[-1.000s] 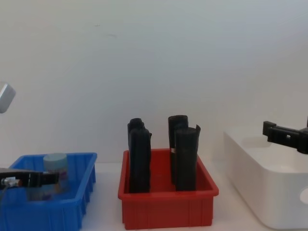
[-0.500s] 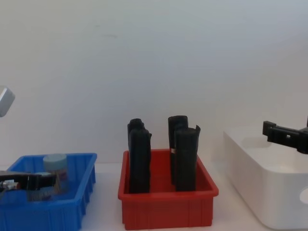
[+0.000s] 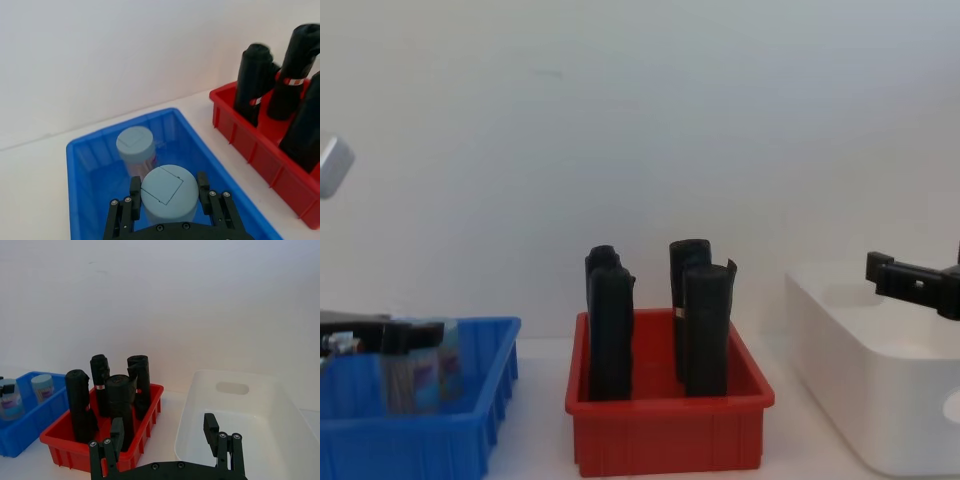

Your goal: Pick the cotton swabs from the blue box and place them into the white box.

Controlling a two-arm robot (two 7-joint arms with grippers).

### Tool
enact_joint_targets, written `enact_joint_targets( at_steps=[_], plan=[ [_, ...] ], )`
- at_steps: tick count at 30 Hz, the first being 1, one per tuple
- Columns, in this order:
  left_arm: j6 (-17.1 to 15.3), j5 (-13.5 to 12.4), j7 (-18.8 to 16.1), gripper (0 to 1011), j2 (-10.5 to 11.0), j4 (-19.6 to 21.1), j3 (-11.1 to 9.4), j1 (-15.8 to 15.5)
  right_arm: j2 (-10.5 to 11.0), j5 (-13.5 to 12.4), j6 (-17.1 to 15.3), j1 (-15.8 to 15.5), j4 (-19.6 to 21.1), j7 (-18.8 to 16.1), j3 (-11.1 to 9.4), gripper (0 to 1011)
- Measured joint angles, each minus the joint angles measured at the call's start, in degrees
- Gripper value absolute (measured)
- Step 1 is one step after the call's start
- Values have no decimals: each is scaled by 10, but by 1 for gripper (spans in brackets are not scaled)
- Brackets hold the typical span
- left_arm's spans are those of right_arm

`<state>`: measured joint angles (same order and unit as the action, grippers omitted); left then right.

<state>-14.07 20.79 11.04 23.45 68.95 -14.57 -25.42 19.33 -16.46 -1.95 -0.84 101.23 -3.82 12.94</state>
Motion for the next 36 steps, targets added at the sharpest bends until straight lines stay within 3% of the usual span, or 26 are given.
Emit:
enact_joint_targets(
  at_steps=[17, 26, 36],
  plan=[
    [-55, -4, 69, 669, 21, 121, 9, 7, 0, 0, 0, 0, 0, 0, 0, 1002],
    [-96, 4, 134, 669, 31, 182, 10, 3, 0, 0, 0, 0, 0, 0, 0, 1002],
    [-121, 9, 208, 669, 35, 213, 5, -11, 0, 0, 0, 0, 0, 0, 0, 1001]
  ],
)
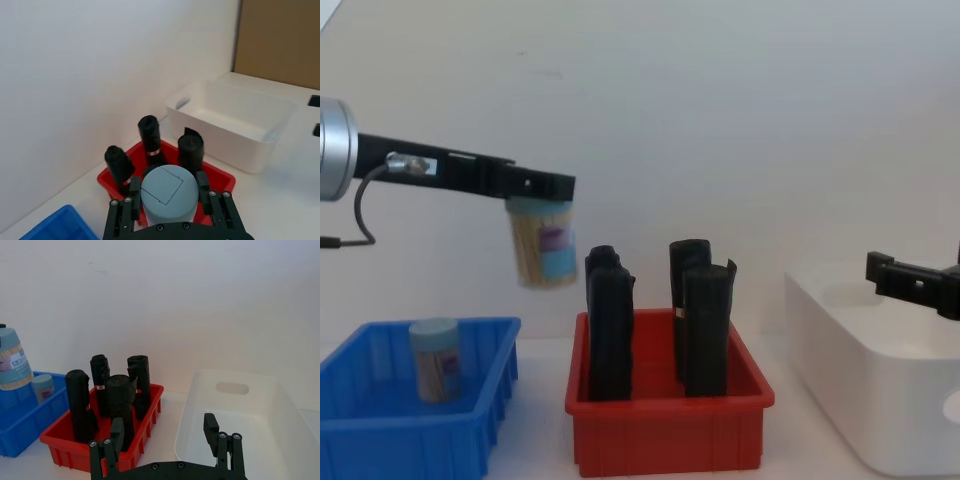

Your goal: Pick the cotton swabs from the blue box and place them into the white box.

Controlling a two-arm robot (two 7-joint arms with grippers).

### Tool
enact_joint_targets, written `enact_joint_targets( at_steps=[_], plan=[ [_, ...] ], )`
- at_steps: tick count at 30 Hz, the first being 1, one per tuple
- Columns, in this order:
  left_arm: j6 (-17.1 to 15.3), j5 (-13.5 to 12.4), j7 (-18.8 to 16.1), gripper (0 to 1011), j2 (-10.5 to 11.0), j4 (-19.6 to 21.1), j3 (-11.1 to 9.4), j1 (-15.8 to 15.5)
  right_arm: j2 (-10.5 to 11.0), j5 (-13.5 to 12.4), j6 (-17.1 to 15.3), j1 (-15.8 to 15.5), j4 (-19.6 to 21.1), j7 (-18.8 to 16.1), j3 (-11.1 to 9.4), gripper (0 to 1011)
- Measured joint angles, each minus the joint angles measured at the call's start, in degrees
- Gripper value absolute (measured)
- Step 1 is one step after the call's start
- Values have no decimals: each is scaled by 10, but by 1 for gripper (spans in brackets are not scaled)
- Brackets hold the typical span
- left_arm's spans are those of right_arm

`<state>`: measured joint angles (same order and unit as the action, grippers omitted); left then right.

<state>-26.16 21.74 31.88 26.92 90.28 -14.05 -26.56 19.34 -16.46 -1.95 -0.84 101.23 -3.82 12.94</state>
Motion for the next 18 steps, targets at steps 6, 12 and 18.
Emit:
enact_joint_targets(
  at_steps=[6, 12, 18],
  plan=[
    [-11, 3, 35, 669, 0, 12, -5, -8, 0, 0, 0, 0, 0, -1, 0, 1001],
    [-19, 5, 57, 669, -1, 20, -7, -14, 1, 3, -3, 1, 1, -19, 2, 1002],
    [-23, 6, 71, 669, -1, 24, -9, -17, 1, 11, -11, 3, 4, -49, 7, 1002]
  ],
)
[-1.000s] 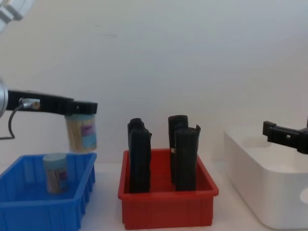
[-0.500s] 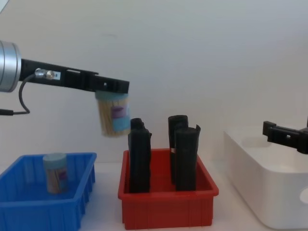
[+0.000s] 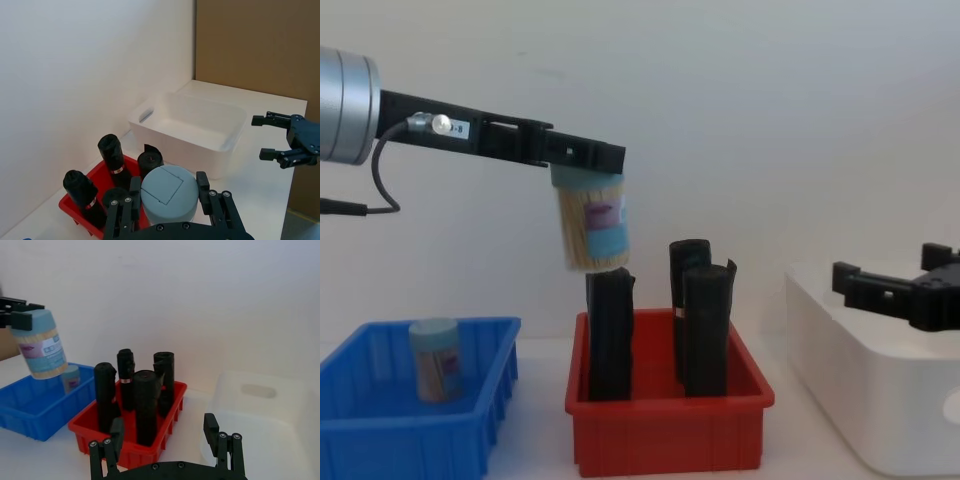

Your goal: Pick the cotton swabs from the blue box and place them into the white box.

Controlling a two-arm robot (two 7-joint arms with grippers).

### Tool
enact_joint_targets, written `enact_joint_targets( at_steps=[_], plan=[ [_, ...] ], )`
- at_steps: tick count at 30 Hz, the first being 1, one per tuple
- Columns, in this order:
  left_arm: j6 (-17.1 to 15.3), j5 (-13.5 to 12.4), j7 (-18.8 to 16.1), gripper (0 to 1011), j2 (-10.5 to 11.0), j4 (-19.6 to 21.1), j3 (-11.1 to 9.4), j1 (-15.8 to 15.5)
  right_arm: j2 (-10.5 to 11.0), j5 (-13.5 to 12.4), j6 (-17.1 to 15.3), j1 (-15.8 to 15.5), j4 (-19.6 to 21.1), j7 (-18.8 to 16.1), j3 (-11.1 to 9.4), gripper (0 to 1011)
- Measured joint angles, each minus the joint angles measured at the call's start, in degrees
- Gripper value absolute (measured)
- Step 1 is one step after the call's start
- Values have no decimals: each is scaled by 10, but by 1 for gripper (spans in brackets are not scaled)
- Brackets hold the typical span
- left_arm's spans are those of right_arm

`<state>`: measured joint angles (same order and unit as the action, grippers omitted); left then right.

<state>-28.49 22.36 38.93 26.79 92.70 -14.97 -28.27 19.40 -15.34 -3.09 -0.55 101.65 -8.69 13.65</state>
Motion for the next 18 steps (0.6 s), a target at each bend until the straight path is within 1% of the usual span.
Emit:
enact_joint_targets(
  at_steps=[9, 12, 18],
  plan=[
    [-4, 1, 10, 669, 0, 3, -1, -2, -5, 16, -16, 8, 6, -52, 12, 1002],
    [-4, 1, 13, 669, -1, 4, -2, -3, -9, 25, -24, 13, 8, -78, 19, 1001],
    [-5, 1, 16, 669, -1, 5, -2, -4, -19, 40, -37, 25, 10, -116, 31, 1001]
  ],
)
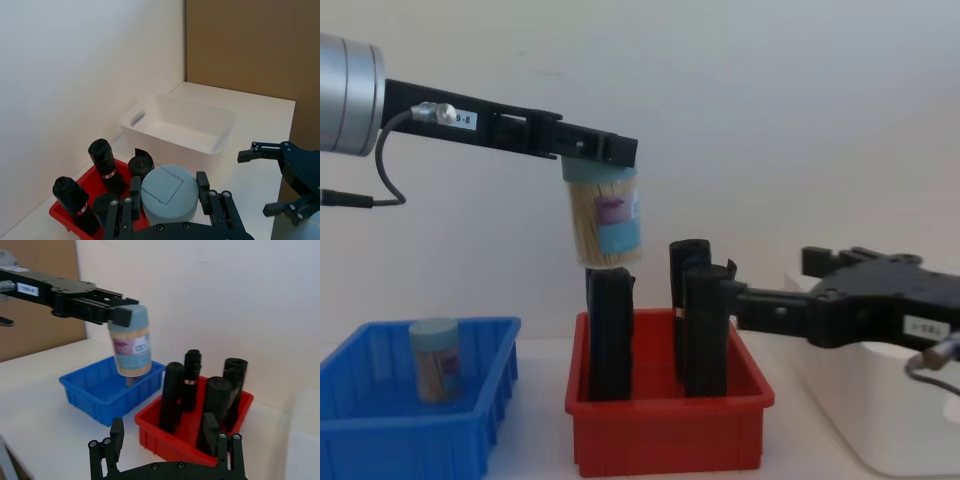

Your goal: Pick the cotton swabs from the blue box and place them into the white box.

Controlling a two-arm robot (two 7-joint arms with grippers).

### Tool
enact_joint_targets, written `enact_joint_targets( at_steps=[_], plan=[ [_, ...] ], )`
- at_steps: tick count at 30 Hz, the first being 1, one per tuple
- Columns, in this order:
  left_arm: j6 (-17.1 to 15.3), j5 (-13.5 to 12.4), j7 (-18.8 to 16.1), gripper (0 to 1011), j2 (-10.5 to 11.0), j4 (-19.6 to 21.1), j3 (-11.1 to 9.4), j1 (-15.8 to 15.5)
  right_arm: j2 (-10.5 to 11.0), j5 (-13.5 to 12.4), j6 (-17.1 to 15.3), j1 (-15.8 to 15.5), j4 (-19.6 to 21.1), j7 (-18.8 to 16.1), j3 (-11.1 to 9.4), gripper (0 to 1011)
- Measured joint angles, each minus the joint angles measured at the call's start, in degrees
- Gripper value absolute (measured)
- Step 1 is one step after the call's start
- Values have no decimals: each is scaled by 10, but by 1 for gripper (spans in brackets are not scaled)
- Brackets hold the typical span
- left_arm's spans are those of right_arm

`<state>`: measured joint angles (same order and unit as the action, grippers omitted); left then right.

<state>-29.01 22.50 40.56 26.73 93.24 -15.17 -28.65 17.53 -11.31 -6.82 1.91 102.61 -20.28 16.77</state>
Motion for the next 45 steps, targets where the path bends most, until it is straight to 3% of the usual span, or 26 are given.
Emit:
enact_joint_targets(
  at_steps=[6, 15, 45],
  plan=[
    [-1, 0, 2, 669, 0, 1, 0, 0, -18, 20, -18, 20, -1, -45, 17, 1002],
    [-1, 0, 4, 669, 0, 1, -1, -1, -38, 40, -38, 42, -8, -66, 31, 1002],
    [-1, 0, 5, 669, 0, 2, -1, -1, -85, 85, -59, 88, -38, -21, 52, 1002]
  ],
)
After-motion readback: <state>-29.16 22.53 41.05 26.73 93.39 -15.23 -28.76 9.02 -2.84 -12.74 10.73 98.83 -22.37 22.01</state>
